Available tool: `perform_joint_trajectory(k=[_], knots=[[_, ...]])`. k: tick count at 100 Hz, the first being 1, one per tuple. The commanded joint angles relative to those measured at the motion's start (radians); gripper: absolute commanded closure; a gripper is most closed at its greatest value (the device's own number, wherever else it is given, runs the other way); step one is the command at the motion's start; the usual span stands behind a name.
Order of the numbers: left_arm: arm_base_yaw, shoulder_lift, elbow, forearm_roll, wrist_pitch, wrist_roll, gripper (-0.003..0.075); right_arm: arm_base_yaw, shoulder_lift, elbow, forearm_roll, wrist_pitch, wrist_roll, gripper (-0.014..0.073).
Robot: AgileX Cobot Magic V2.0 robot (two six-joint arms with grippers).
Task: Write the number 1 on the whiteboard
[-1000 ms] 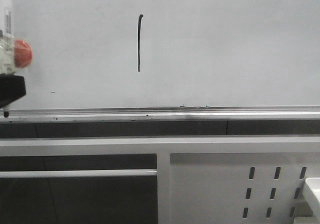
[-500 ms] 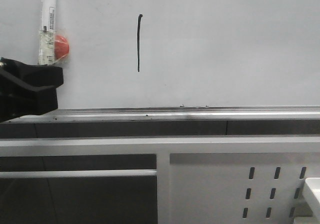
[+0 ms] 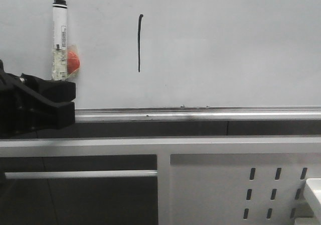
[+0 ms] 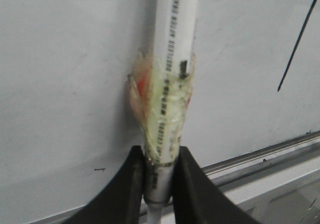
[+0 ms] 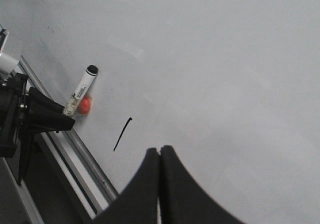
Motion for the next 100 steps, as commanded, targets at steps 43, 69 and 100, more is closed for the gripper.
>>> perform_joint_trajectory(k=[43,69,100], knots=[[0.021,-0.018,-0.023,0.058,-0.224,-0.001,0.0349,-0.006,-0.006,-0.027,-0.002,-0.084,0.002,0.0663],[0.019,-0.018,-0.009,0.049,-0.224,-0.001,0.0296,-0.006,-0.006,-0.027,-0.002,-0.084,0.002,0.0663],[0.019,-0.152,0.101,0.105,-0.224,-0.001,0.0423,-0.006,-0.018,-0.027,-0.002,-0.079,0.002,0.0663]])
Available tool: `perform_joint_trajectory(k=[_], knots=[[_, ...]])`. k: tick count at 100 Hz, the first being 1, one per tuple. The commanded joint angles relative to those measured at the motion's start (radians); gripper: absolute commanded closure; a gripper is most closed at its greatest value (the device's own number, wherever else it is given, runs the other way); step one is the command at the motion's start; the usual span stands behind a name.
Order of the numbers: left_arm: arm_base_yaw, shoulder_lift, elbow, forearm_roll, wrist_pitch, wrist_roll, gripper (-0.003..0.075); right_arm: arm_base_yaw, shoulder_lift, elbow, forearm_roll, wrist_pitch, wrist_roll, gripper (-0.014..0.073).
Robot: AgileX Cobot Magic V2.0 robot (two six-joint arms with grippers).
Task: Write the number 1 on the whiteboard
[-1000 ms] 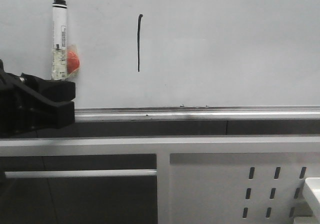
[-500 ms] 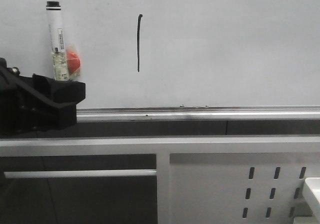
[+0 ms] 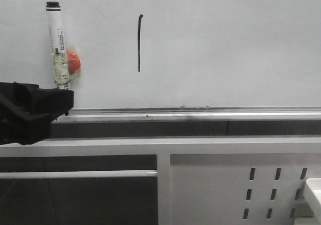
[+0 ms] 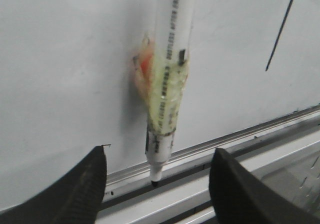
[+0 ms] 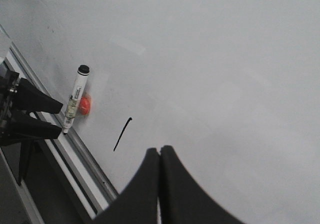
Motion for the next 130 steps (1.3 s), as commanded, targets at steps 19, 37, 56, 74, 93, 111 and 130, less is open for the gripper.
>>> perform_joint_trajectory(k=[19,37,56,74,93,111,130], knots=[[0.001,-0.192,0.079,0.112,-0.225,0.0,0.074,-0.006,-0.128,-0.001,0.028,-0.04,0.002,0.0663],[0.001,-0.25,0.134,0.176,-0.225,0.012,0.074,-0.006,-0.306,0.165,0.083,-0.096,0.002,0.0663],[0.001,-0.298,0.185,0.18,-0.225,0.012,0.074,-0.006,-0.461,0.402,0.157,-0.114,0.002,0.0663],[0.001,-0.317,0.194,0.186,-0.225,0.012,0.074,-0.006,-0.513,0.502,0.16,-0.252,0.002,0.0663],[0.001,-0.322,0.188,0.212,-0.225,0.012,0.074,-0.006,-0.513,0.502,0.16,-0.285,0.002,0.0663],[0.001,-0.327,0.147,0.214,-0.214,0.012,0.074,-0.006,-0.513,0.502,0.162,-0.283,0.002,0.0663],[0.001,-0.327,0.071,0.214,-0.158,0.01,0.074,-0.006,-0.513,0.506,0.162,-0.286,0.002,0.0663]])
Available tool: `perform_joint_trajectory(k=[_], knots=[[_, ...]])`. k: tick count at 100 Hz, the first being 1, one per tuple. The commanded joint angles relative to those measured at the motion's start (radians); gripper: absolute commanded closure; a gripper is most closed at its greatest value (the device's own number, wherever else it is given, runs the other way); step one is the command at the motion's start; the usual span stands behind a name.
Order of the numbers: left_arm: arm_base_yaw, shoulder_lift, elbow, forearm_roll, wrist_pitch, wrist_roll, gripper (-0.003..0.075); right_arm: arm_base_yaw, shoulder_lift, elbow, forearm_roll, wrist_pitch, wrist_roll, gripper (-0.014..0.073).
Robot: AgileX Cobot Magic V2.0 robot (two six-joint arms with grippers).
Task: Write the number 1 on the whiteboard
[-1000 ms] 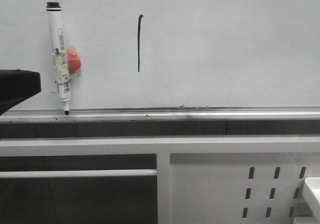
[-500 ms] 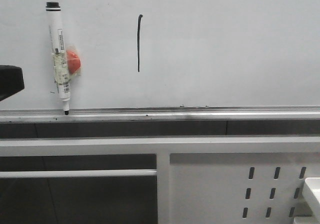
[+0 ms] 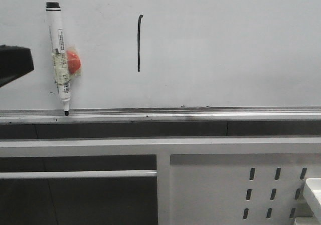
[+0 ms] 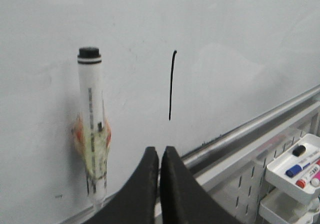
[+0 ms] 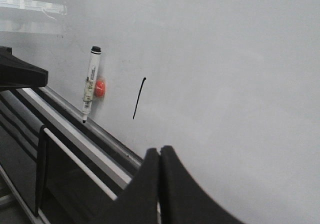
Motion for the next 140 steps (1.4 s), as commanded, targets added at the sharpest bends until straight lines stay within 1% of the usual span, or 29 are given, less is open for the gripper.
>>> perform_joint_trajectory(k=[1,8,11,31,34,39,41,46,53,69,77,86,99,119,133,140], knots=[[0.001,-0.014,-0.057,-0.006,-0.15,-0.001,0.074,-0.006,0.007,-0.021,0.004,-0.081,0.001,0.0663],[0.001,-0.019,-0.098,-0.002,-0.05,-0.039,0.074,-0.006,0.007,-0.019,0.004,-0.079,0.001,0.0663],[0.001,-0.021,-0.118,0.003,0.016,-0.053,0.074,-0.006,0.007,-0.019,0.004,-0.079,0.001,0.0663],[0.001,-0.124,-0.256,0.064,0.355,-0.054,0.074,-0.006,0.007,-0.019,0.004,-0.079,0.001,0.0663],[0.001,-0.161,-0.273,0.064,0.42,-0.054,0.074,-0.006,0.007,-0.019,0.004,-0.079,0.001,0.0663],[0.001,-0.222,-0.304,0.064,0.579,-0.054,0.074,-0.006,0.007,-0.019,0.004,-0.079,0.001,0.0663],[0.001,-0.251,-0.317,0.064,0.622,-0.054,0.074,-0.006,0.007,-0.019,0.004,-0.079,0.001,0.0663],[0.001,-0.32,-0.345,0.064,0.792,-0.054,0.074,-0.006,0.007,-0.019,0.004,-0.079,0.001,0.0663],[0.001,-0.424,-0.37,0.064,0.941,-0.054,0.074,-0.006,0.007,-0.019,0.004,-0.079,0.001,0.0663],[0.001,-0.668,-0.37,0.064,1.079,-0.054,0.074,-0.006,0.007,-0.019,0.004,-0.079,0.001,0.0663],[0.001,-0.767,-0.37,0.064,1.174,-0.051,0.074,-0.006,0.007,-0.019,0.004,-0.079,0.001,0.0663],[0.001,-0.861,-0.37,0.064,1.227,-0.051,0.074,-0.006,0.007,-0.019,0.004,-0.079,0.001,0.0663],[0.001,-0.944,-0.368,0.07,1.238,-0.046,0.074,-0.006,0.007,-0.019,0.004,-0.079,0.001,0.0663],[0.001,-0.976,-0.368,0.179,1.31,-0.046,0.074,-0.006,0.007,-0.019,0.004,-0.079,0.001,0.0663],[0.011,-0.989,-0.34,0.214,1.271,-0.046,0.074,-0.006,0.007,-0.019,0.004,-0.079,0.001,0.0663],[0.046,-0.999,-0.323,0.213,1.253,-0.053,0.074,-0.006,0.007,-0.019,0.004,-0.079,0.001,0.0663]])
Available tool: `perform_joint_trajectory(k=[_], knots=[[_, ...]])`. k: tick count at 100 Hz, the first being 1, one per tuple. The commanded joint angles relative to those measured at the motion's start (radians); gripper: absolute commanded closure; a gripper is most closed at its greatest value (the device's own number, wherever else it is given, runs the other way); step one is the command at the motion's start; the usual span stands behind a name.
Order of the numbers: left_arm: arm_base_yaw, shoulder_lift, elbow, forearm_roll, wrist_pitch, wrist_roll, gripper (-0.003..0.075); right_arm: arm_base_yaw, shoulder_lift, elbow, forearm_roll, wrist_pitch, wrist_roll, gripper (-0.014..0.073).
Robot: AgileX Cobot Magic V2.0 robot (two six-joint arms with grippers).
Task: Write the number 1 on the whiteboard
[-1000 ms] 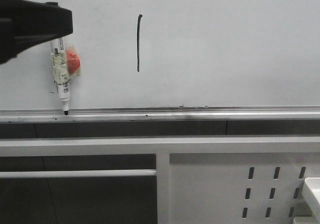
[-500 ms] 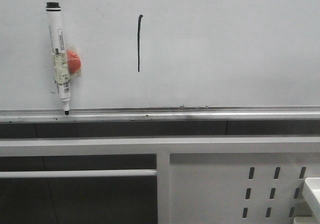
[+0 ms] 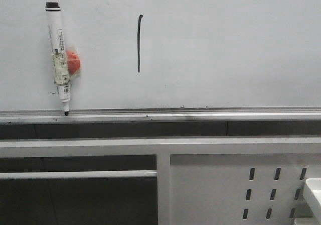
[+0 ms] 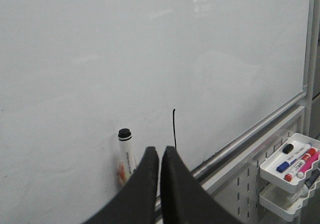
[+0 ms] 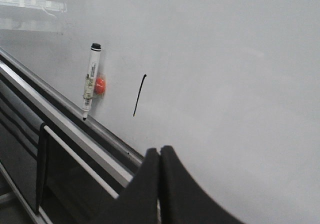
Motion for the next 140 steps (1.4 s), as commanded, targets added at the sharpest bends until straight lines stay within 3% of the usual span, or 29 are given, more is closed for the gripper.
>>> perform_joint_trajectory(k=[1,20,55,77,106,118,140], knots=[[0.04,-0.002,-0.005,0.012,-0.102,-0.012,0.074,-0.006,0.007,-0.027,0.002,-0.079,0.001,0.0663],[0.257,-0.037,0.057,0.008,-0.133,-0.112,0.074,-0.006,0.007,-0.027,0.002,-0.079,0.001,0.0663],[0.709,-0.151,0.231,-0.149,-0.123,-0.108,0.074,-0.006,0.007,-0.027,0.002,-0.079,0.001,0.0663],[0.73,-0.256,0.353,-0.143,-0.105,-0.108,0.074,-0.006,0.007,-0.027,0.002,-0.079,0.001,0.0663],[0.73,-0.257,0.396,-0.156,0.078,-0.046,0.074,-0.006,0.007,-0.027,0.002,-0.079,0.001,0.0663],[0.73,-0.257,0.396,-0.19,0.067,0.05,0.074,-0.006,0.007,-0.027,0.002,-0.079,0.001,0.0663],[0.73,-0.257,0.396,-0.185,0.062,0.078,0.074,-0.006,0.007,-0.027,0.002,-0.079,0.001,0.0663]])
